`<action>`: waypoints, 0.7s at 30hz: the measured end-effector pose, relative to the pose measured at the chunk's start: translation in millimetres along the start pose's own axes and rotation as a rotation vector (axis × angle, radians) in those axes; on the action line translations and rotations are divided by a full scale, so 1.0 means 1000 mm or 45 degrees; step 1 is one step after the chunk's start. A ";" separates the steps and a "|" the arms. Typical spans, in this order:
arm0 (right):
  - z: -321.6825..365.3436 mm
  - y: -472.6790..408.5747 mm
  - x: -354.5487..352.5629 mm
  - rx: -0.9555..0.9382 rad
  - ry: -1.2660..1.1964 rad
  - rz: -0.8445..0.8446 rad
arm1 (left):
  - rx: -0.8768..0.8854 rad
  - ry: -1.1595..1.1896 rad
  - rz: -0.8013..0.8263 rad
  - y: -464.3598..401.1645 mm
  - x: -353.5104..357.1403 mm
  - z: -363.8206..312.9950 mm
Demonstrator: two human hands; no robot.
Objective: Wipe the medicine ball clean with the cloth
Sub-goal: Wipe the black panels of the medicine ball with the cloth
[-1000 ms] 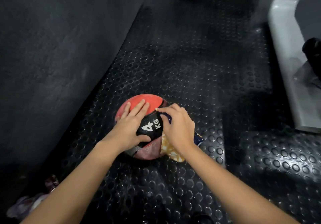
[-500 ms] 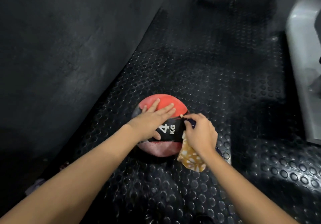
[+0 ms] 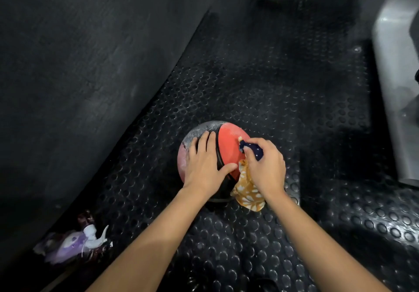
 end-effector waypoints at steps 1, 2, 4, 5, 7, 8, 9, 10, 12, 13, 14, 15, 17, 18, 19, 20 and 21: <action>0.002 -0.001 0.001 -0.021 0.012 0.011 | 0.009 -0.023 -0.001 -0.002 0.001 0.000; 0.003 -0.002 0.002 -0.033 0.026 0.017 | 0.025 -0.036 0.007 -0.005 0.001 0.000; 0.002 -0.005 0.002 -0.035 0.049 0.012 | 0.064 -0.027 0.050 -0.008 0.001 0.002; 0.001 -0.007 0.001 -0.033 0.054 0.000 | 0.085 -0.015 0.076 -0.010 0.000 0.004; -0.001 -0.013 0.000 -0.024 0.062 -0.018 | 0.129 0.002 0.134 -0.015 -0.002 0.007; -0.002 -0.015 0.000 -0.020 0.071 -0.018 | 0.155 -0.002 0.167 -0.017 -0.003 0.008; -0.003 -0.016 0.000 -0.024 0.082 -0.014 | 0.172 -0.011 0.201 -0.019 -0.005 0.008; -0.003 -0.016 0.001 -0.033 0.093 -0.005 | 0.177 -0.021 0.236 -0.021 -0.007 0.009; -0.004 -0.015 0.004 -0.043 0.097 0.019 | 0.159 -0.030 0.298 -0.025 -0.010 0.012; -0.006 -0.014 0.006 -0.039 0.088 0.035 | 0.154 -0.023 0.322 -0.027 -0.010 0.013; -0.007 -0.013 0.007 -0.032 0.078 0.051 | 0.158 -0.008 0.341 -0.028 -0.009 0.014; -0.007 -0.013 0.009 -0.028 0.074 0.069 | 0.170 0.011 0.351 -0.027 -0.007 0.015; -0.006 -0.009 0.013 -0.058 0.118 0.094 | 0.196 0.035 0.347 -0.025 -0.002 0.017; -0.004 -0.005 0.014 -0.100 0.154 0.095 | 0.219 0.035 0.335 -0.025 0.000 0.018; -0.001 0.001 0.016 -0.161 0.177 0.097 | 0.246 0.035 0.316 -0.025 0.001 0.020; 0.002 0.006 0.017 -0.229 0.179 0.102 | 0.266 0.045 0.299 -0.025 0.002 0.022; 0.002 0.007 0.019 -0.279 0.166 0.108 | 0.277 0.055 0.290 -0.025 0.001 0.024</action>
Point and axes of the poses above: each hand's wrist, its own y-axis away from the middle knuckle, its own x-axis out of the palm, z = x × y, the point moved 7 cm from there along -y, towards the middle knuckle, and after that the axes turned 12 degrees about -z, right-handed, at the moved point
